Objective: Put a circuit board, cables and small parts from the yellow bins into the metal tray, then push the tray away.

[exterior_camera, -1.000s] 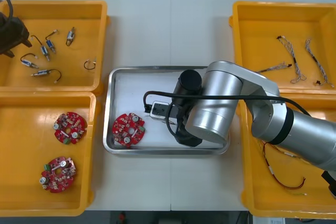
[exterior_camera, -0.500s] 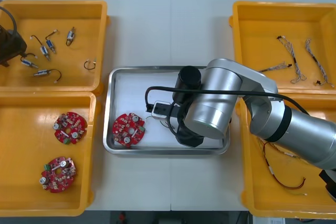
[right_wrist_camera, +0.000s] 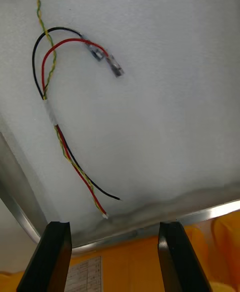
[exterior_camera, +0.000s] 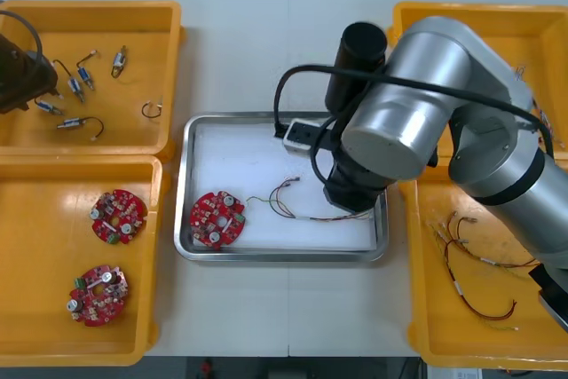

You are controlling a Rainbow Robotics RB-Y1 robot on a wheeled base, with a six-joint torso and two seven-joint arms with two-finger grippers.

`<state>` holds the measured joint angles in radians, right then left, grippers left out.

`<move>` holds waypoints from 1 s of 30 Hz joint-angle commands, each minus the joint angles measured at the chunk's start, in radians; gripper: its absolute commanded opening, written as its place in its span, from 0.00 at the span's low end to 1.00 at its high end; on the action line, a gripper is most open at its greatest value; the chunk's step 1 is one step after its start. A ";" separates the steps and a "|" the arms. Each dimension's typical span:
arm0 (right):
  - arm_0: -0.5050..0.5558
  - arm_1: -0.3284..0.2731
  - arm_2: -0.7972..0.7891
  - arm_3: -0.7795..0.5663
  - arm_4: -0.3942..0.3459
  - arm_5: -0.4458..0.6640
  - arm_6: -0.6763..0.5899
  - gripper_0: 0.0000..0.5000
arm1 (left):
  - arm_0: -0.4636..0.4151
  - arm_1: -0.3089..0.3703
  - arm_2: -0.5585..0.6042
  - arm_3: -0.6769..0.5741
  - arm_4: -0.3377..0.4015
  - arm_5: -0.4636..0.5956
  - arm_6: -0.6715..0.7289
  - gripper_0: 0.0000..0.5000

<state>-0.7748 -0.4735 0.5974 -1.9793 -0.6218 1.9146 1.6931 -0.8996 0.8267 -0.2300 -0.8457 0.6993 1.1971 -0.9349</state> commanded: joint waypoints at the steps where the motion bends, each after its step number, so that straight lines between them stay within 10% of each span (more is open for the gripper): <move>1: -0.023 0.018 -0.136 -0.084 0.013 0.005 0.000 1.00 | 0.010 -0.009 -0.023 -0.006 -0.015 -0.031 0.008 1.00; 20: 0.092 -0.068 -0.513 -0.139 0.083 0.005 -0.024 1.00 | 0.057 -0.012 -0.091 -0.004 -0.004 -0.103 0.034 1.00; 21: 0.098 -0.073 -0.531 -0.139 0.093 0.005 -0.026 1.00 | 0.057 -0.012 -0.092 -0.004 -0.003 -0.103 0.034 0.87; 24: 0.111 -0.086 -0.574 -0.139 0.114 0.005 -0.024 1.00 | 0.057 -0.012 -0.092 -0.004 -0.001 -0.102 0.034 0.00; 30: 0.117 -0.094 -0.673 -0.104 0.143 0.005 -0.026 1.00 | 0.054 -0.011 -0.091 -0.010 0.005 -0.102 0.036 0.00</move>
<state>-0.6624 -0.5369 0.0012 -2.0850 -0.4889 1.9169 1.6916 -0.8670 0.8217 -0.3184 -0.8458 0.6984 1.1018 -0.9347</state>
